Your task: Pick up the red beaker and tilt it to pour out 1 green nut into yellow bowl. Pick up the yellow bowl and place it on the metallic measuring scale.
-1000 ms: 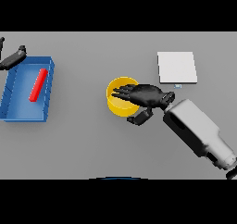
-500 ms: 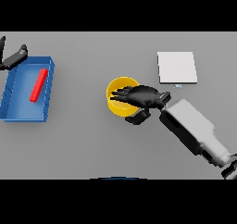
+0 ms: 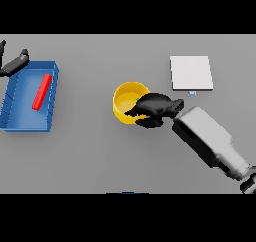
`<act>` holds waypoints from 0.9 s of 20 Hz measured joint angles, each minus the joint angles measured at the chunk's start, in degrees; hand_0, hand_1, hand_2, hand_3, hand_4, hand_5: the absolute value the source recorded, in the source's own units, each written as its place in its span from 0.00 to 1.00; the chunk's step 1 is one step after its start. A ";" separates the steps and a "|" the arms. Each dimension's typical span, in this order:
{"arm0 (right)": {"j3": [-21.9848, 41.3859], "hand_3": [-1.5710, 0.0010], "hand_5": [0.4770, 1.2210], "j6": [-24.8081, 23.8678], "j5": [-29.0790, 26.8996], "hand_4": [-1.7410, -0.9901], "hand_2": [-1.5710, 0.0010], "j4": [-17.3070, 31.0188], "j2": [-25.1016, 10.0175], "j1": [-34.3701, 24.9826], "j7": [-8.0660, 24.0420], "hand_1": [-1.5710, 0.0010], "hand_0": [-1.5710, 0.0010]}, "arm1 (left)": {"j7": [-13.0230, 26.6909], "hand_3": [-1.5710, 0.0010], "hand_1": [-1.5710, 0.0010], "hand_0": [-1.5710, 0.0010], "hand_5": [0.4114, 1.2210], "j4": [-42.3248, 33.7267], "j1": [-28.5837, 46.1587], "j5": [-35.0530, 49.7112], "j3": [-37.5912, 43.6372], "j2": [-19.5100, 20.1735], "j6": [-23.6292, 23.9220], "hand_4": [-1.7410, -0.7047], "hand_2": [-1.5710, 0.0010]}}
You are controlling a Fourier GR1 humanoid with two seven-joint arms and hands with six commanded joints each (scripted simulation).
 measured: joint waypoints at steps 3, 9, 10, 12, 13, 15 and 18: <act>0.05 0.29 0.95 1.09 -0.41 0.11 0.16 -0.12 -0.39 -0.48 -0.65 0.16 0.13 | -0.03 1.00 1.00 1.00 0.40 -0.17 0.09 -0.23 -0.21 0.01 0.12 0.92 1.00; -1.27 0.14 0.99 3.02 -2.17 0.04 0.04 -3.51 -2.42 -1.59 2.16 0.04 0.03 | 0.09 1.00 1.00 1.00 0.39 -0.38 0.22 -0.46 -0.40 -0.13 0.57 0.92 1.00; -1.59 0.14 0.99 3.83 -2.97 0.04 0.03 -4.81 -2.90 -1.03 2.97 0.03 0.03 | -0.08 1.00 1.00 1.00 0.39 -0.26 0.35 -0.28 -0.24 -0.11 0.48 0.92 1.00; -2.65 0.15 0.99 4.90 -4.23 0.03 0.02 -6.50 -3.69 -1.51 4.72 0.02 0.02 | -0.49 1.00 1.00 1.00 0.39 -0.07 0.34 -0.51 -0.28 0.05 0.40 0.92 1.00; -2.73 0.16 0.99 5.01 -4.33 0.03 0.02 -7.07 -4.33 -1.86 4.72 0.02 0.01 | -0.95 1.00 1.00 1.00 0.40 0.13 0.31 -0.55 -0.12 0.16 0.42 0.92 1.00; -3.08 0.17 1.00 6.05 -4.71 0.03 0.01 -8.16 -5.53 -2.33 5.73 0.01 0.01 | -1.87 1.00 1.00 1.00 0.40 0.69 0.24 -0.21 0.29 0.16 -0.03 0.91 1.00; -3.91 0.16 1.00 6.48 -5.30 0.02 0.01 -6.78 -6.30 -4.04 6.68 0.01 0.00 | -2.05 1.00 1.00 1.00 0.41 0.82 -0.45 -0.22 0.42 0.39 -0.66 0.91 1.00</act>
